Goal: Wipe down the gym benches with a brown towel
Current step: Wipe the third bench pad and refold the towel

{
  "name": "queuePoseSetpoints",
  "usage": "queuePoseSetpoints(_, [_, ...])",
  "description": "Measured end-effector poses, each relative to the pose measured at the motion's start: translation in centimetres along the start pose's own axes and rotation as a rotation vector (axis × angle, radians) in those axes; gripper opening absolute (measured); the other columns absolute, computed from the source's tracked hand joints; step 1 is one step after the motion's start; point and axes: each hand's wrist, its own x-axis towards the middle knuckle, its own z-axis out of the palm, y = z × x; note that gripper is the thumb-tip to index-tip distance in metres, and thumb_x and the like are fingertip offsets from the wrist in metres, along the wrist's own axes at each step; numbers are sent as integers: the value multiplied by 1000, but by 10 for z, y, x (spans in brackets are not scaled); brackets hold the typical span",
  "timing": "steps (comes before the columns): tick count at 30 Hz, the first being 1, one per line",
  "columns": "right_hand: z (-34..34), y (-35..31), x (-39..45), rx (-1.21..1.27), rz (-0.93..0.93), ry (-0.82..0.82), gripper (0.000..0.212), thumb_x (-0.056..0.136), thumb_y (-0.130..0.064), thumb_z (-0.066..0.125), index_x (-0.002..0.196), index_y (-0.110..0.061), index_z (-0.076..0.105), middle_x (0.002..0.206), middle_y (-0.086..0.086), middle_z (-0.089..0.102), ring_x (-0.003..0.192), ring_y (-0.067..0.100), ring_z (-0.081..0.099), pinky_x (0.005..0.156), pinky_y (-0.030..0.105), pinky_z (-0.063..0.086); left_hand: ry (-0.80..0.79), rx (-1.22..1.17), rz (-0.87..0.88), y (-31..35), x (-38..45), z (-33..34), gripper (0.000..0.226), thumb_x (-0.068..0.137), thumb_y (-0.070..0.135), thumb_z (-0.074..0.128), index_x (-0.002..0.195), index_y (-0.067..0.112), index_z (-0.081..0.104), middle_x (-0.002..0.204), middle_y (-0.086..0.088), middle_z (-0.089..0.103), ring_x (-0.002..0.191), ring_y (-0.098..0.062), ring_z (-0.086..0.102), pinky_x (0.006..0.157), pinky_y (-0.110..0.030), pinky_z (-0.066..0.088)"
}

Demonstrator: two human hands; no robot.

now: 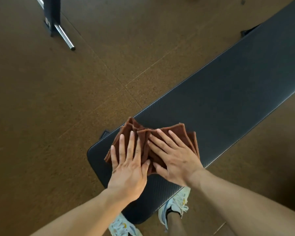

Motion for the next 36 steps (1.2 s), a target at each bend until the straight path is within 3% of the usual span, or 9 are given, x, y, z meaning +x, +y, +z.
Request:
queuePoseSetpoints(4, [-19,63,23,8,-76,-26,69,105,-54,29,164,-23,9,173,-3,6,162,19,-6,131,44,-5,-6,-93,-139,45,45,-17,82,106,52,23,145,32,-46,149,3,-59,140,-30,-52,118,-58,-26])
queuePoseSetpoints(9, [-43,142,30,5,76,-20,70,105,-59,19,166,-29,1,175,-7,-4,161,16,-16,130,44,-10,22,-28,-81,101,117,-41,80,105,54,26,153,34,-35,158,1,-49,145,-32,-44,118,-59,-25])
queuePoseSetpoints(12, [-50,175,23,55,238,50,69,105,-57,17,167,-29,3,176,-6,-3,161,15,-17,131,44,-9,-2,32,-9,138,165,-61,76,105,53,25,155,37,-30,163,2,-41,150,-32,-37,121,-60,-20])
queuePoseSetpoints(17, [-40,198,-10,192,806,259,67,108,-59,21,168,-29,10,176,-7,2,162,17,-11,131,48,-7,-78,145,177,212,234,-82,76,105,58,28,158,39,-23,164,3,-40,151,-32,-34,122,-60,-18])
queuePoseSetpoints(19, [-34,187,-18,219,921,303,65,110,-57,21,168,-29,12,176,-7,2,162,17,-11,131,48,-8,-54,220,246,224,238,-79,75,104,60,24,159,37,-23,164,1,-39,151,-32,-36,121,-61,-19])
queuePoseSetpoints(25, [-15,124,-38,267,944,293,61,111,-50,25,167,-32,11,175,-10,2,161,13,-14,131,47,-6,-12,316,508,180,194,-60,74,105,60,20,162,30,-17,168,-2,-30,152,-31,-32,121,-57,-21])
queuePoseSetpoints(31, [-3,50,-37,247,770,186,58,109,-54,19,164,-38,7,172,-13,1,160,13,-20,130,42,-13,26,267,504,98,127,-46,71,107,53,22,163,28,-13,170,0,-23,154,-25,-29,125,-52,-17])
queuePoseSetpoints(36, [-6,-13,2,222,599,120,58,109,-53,22,164,-39,9,173,-14,0,160,14,-21,130,44,-12,61,179,392,7,87,-49,72,106,56,24,162,32,-14,170,5,-23,154,-21,-29,127,-51,-11])
